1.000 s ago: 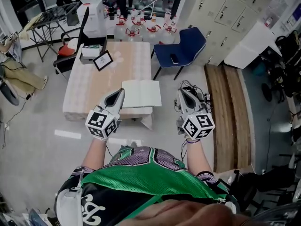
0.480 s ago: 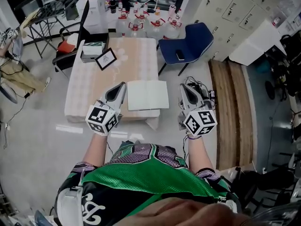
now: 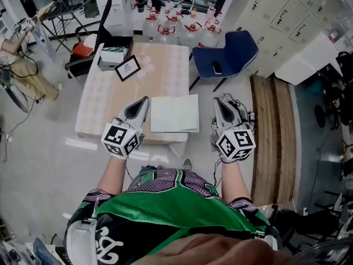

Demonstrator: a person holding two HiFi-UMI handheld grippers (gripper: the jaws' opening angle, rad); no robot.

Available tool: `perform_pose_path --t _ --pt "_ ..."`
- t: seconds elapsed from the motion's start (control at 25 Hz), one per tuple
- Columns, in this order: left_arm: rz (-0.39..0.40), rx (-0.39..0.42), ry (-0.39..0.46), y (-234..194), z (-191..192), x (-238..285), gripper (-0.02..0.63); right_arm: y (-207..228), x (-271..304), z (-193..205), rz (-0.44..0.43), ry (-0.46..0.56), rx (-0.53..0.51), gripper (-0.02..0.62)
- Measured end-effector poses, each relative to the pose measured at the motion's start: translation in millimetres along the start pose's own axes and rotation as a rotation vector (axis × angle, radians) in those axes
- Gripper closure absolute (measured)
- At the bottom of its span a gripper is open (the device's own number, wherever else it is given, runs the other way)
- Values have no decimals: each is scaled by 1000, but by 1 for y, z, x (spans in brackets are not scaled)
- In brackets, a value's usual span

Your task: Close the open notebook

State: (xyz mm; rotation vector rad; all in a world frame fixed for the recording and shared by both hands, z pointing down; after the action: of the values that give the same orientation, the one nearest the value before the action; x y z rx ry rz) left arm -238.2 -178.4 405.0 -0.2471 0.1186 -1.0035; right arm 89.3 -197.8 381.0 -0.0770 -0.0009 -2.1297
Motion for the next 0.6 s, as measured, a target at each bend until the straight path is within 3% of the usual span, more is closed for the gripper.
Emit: perform_pose_path --t 0.6 --pt "-83 27 29 39 -6 26 591 49 11 -5 -119 23 -38 593"
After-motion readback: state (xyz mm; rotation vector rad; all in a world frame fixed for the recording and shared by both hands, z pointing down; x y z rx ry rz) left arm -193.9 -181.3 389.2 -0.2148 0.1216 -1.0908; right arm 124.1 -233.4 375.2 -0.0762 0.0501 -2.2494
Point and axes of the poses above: the fingertips, and each gripper's own axes: x forward along the fingers, y to its right, z out of its underside, the point moved 10 cm from there along -x, backward along the fingers, and after that the axes turned 8 degrees about -x, right-handed, at the moved point
